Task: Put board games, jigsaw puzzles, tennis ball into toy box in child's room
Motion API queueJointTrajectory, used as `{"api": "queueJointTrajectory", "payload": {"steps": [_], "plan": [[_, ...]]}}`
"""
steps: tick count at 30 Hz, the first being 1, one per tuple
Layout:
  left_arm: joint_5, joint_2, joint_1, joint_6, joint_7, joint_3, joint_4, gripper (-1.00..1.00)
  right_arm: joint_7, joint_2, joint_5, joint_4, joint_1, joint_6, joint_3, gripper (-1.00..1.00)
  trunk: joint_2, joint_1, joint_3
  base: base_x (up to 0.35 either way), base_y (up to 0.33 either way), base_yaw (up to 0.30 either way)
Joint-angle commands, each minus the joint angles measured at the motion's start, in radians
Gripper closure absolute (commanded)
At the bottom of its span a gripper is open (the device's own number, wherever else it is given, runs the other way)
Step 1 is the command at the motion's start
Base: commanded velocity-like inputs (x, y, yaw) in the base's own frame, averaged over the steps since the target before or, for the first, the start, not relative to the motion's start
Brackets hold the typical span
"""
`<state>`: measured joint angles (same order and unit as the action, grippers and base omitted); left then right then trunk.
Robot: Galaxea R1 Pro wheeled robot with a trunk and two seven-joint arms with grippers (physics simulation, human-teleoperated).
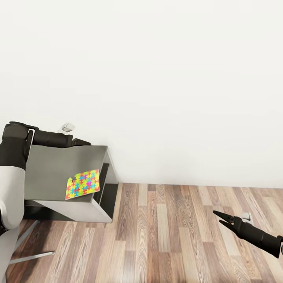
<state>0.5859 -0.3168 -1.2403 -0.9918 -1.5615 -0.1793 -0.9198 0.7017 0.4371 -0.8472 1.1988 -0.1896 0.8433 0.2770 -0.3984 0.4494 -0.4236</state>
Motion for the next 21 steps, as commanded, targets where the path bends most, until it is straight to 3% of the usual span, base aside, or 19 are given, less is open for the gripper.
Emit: {"api": "queueJointTrajectory", "payload": {"steps": [1,21], "plan": [[0.011,0.001,-0.001,-0.01,-0.009,-0.001,-0.001,-1.0,0.002,0.0,0.001,-0.002,-0.001,0.005,0.001,-1.0,-0.002,0.001,0.0,0.0,0.0,0.0],[0.011,0.001,-0.001,-0.016,-0.009,0.001,-0.001,-1.0,0.002,0.0,0.012,-0.008,-0.001,0.004,-0.002,-1.0,-0.002,0.001,0.033,0.0,0.0,0.0]]}}
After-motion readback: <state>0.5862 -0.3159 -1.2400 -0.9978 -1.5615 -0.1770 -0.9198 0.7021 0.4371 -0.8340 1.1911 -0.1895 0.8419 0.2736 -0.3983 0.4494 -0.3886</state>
